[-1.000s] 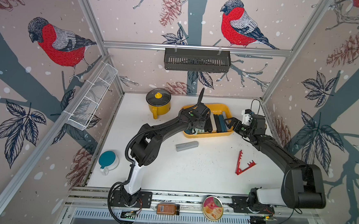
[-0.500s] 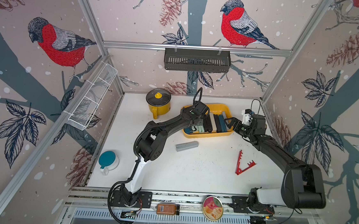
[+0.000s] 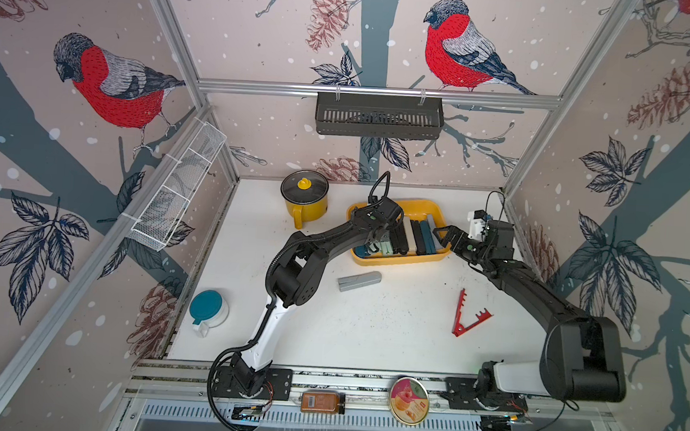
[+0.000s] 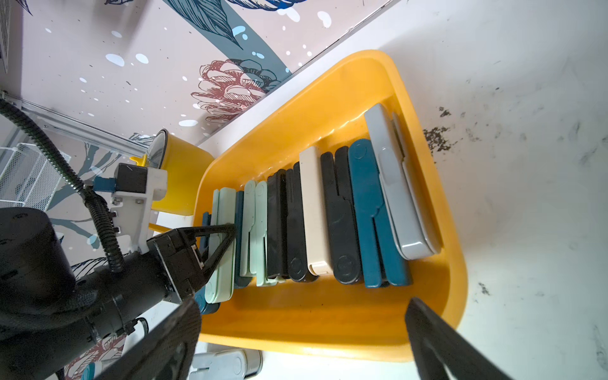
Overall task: Put the pruning pliers into the storage box
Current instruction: Place the pruning pliers in the storage box.
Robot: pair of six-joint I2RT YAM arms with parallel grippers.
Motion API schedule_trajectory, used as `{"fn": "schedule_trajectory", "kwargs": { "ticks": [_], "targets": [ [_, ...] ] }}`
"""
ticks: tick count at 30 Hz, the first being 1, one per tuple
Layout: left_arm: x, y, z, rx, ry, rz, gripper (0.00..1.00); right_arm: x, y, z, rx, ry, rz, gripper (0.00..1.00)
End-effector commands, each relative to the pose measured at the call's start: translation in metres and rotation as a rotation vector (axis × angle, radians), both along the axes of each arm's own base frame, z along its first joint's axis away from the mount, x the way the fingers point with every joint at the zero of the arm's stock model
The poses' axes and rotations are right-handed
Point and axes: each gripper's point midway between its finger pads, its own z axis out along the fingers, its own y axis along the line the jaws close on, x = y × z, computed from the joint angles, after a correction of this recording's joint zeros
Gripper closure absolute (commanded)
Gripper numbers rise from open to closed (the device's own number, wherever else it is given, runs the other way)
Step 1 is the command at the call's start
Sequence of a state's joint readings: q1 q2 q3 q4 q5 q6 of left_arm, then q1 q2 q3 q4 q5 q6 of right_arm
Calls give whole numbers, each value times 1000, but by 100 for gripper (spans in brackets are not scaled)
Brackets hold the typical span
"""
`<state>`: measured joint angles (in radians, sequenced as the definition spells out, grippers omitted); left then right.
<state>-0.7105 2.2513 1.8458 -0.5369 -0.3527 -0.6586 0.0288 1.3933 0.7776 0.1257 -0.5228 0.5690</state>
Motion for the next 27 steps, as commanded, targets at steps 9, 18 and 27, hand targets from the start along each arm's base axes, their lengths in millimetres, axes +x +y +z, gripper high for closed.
{"fn": "schedule_trajectory", "kwargs": {
  "ticks": [9, 18, 27],
  "targets": [
    [-4, 5, -2, 40, -2, 47, 62, -4, -7, -5, -8, 2, 19, 3],
    [-5, 6, 8, 42, -15, 44, 50, -7, -27, -12, -54, 20, -19, 2],
    [-9, -11, 53, 21, -111, -7, 43, -10, -37, -12, -63, 21, -39, 2]
  ]
}}
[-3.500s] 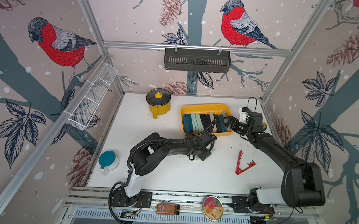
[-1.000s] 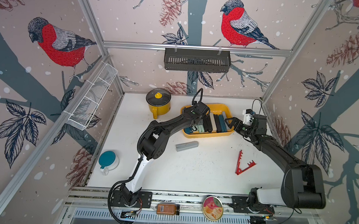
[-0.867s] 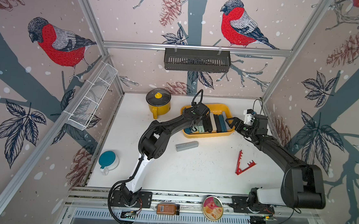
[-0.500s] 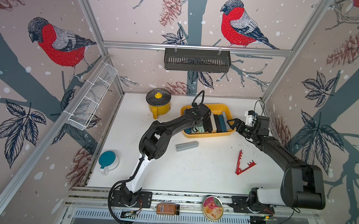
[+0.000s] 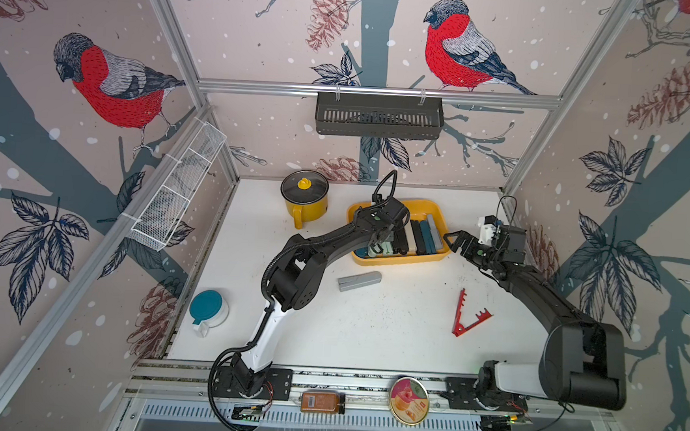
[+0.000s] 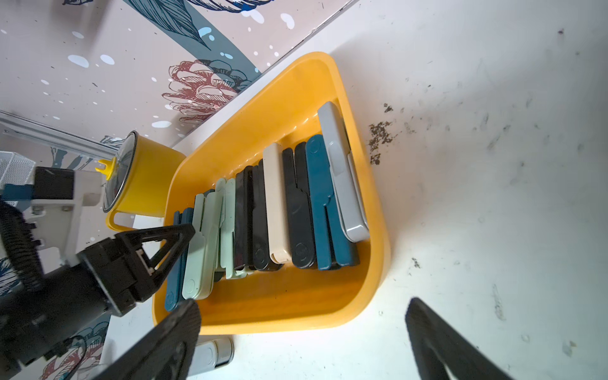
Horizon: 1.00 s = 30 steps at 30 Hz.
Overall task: Put the pruning pliers into the storage box
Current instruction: Place the pruning pliers in the storage box, then pick up the pruning pliers from the center of the board.
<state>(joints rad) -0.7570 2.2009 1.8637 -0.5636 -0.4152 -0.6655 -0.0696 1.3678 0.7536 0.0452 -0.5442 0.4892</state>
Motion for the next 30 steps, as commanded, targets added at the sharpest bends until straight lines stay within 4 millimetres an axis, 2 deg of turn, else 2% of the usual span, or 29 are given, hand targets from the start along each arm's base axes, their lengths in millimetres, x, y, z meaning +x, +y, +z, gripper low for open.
{"fn": "schedule_trajectory", "kwargs": {
  "ticks": [1, 4, 8, 14, 16, 22, 24, 30],
  "targets": [
    [-1, 0, 25, 21, -59, -12, 41, 0, -3, 1, -20, -16, 2, 2],
    [-16, -5, 39, 46, -101, -83, 32, -1, -6, 1, -22, -15, -4, 2],
    [-41, 2, 53, 20, -146, -162, 21, -1, -9, 0, -24, -13, -11, 2],
    [-93, 17, 68, -52, -193, -358, 8, -1, -13, -3, -23, -4, -23, 2],
    [-109, 24, 61, -38, -181, -424, 4, -1, -13, -5, -25, -1, -24, 2],
    [-149, 38, 13, 35, -44, -595, 3, -1, -15, -6, -31, 5, -34, 2],
    [-156, 39, 1, 48, -15, -637, 4, -2, -16, -6, -32, 9, -38, 2],
    [-164, 31, -11, 30, 29, -745, 4, -4, -18, -4, -38, 7, -47, 2]
  ]
}}
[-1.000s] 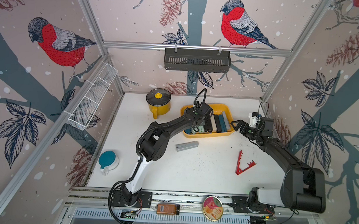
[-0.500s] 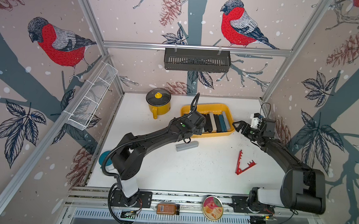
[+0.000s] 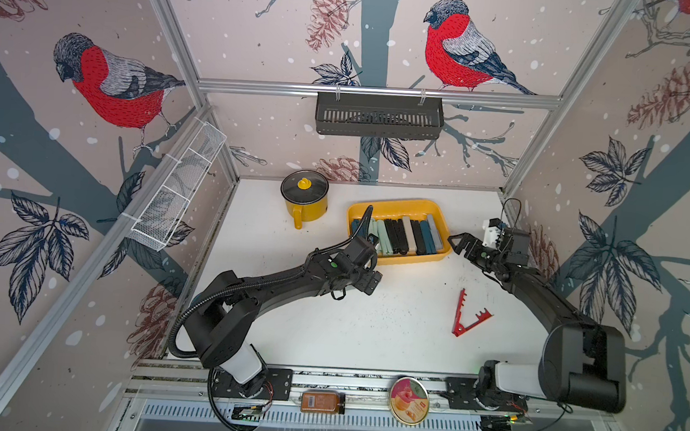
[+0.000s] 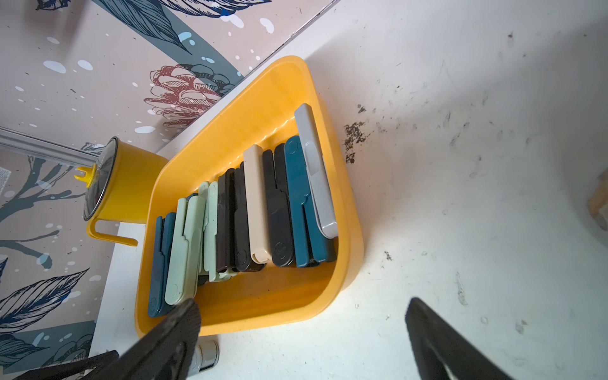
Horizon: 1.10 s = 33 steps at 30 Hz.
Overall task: Put the pruning pliers into the storage box
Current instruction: Pick up the pruning pliers from the center of the board.
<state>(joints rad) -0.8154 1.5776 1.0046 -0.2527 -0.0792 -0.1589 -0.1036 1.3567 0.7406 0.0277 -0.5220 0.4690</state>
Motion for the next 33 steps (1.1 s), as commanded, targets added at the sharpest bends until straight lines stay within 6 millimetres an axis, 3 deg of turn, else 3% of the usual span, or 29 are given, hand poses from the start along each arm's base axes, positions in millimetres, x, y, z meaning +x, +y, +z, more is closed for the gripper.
{"fn": "schedule_trajectory", "kwargs": {
  "ticks": [1, 6, 19, 33],
  "targets": [
    [-6, -9, -7, -8, 26, -103, 4, -2, -2, 1, -11, -2, -7, 2],
    [-5, -1, -29, 42, 67, -118, 4, -4, -3, 1, -14, -1, -13, 2],
    [-5, 3, -56, 101, 103, -141, 6, -3, -4, 0, -5, 0, -15, 2],
    [-29, -14, -58, 13, 222, -194, 19, -5, -3, -4, 8, 7, -5, 2]
  ]
}}
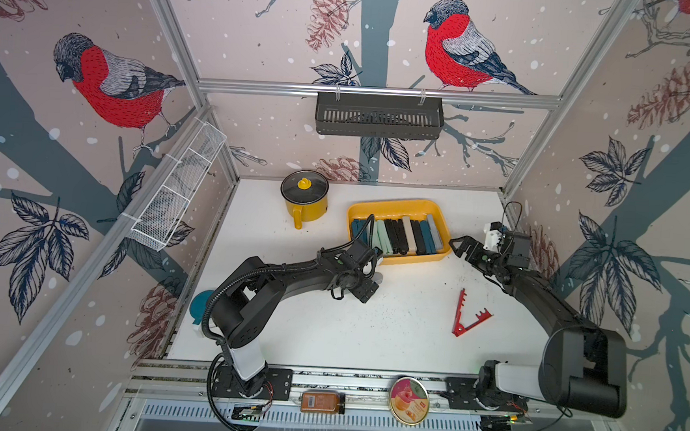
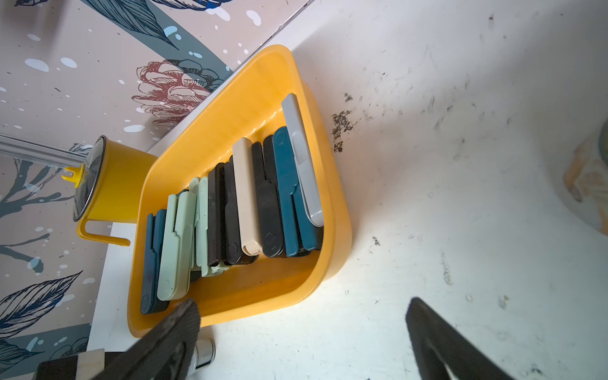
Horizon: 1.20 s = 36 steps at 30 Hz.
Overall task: Put the pruning pliers into the storage box
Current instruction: Pick up the pruning pliers from the center of the board.
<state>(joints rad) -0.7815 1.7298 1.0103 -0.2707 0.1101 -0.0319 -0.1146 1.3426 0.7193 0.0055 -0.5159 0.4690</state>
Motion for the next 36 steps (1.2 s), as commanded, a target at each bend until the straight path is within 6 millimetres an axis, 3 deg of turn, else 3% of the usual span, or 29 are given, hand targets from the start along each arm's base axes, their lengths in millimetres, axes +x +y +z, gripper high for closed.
{"fn": "schedule_trajectory", "kwargs": {
  "ticks": [1, 9, 17, 29, 36],
  "targets": [
    [-11, -6, -1, -31, 53, -7, 20, 3, 2, 4, 10, -21, 12, 2],
    [-9, -2, -2, 6, 32, 39, 24, 3, 0, 5, 13, -27, 9, 2],
    [-10, 1, -16, 61, 50, 42, 30, 1, -3, 3, 13, -23, 0, 2],
    [-15, 5, -24, 101, 63, 29, 58, 1, -8, 5, 15, -27, -8, 2],
    [-20, -3, -14, 65, 65, 5, 78, 1, -10, 7, 23, -30, -12, 2]
  ]
}}
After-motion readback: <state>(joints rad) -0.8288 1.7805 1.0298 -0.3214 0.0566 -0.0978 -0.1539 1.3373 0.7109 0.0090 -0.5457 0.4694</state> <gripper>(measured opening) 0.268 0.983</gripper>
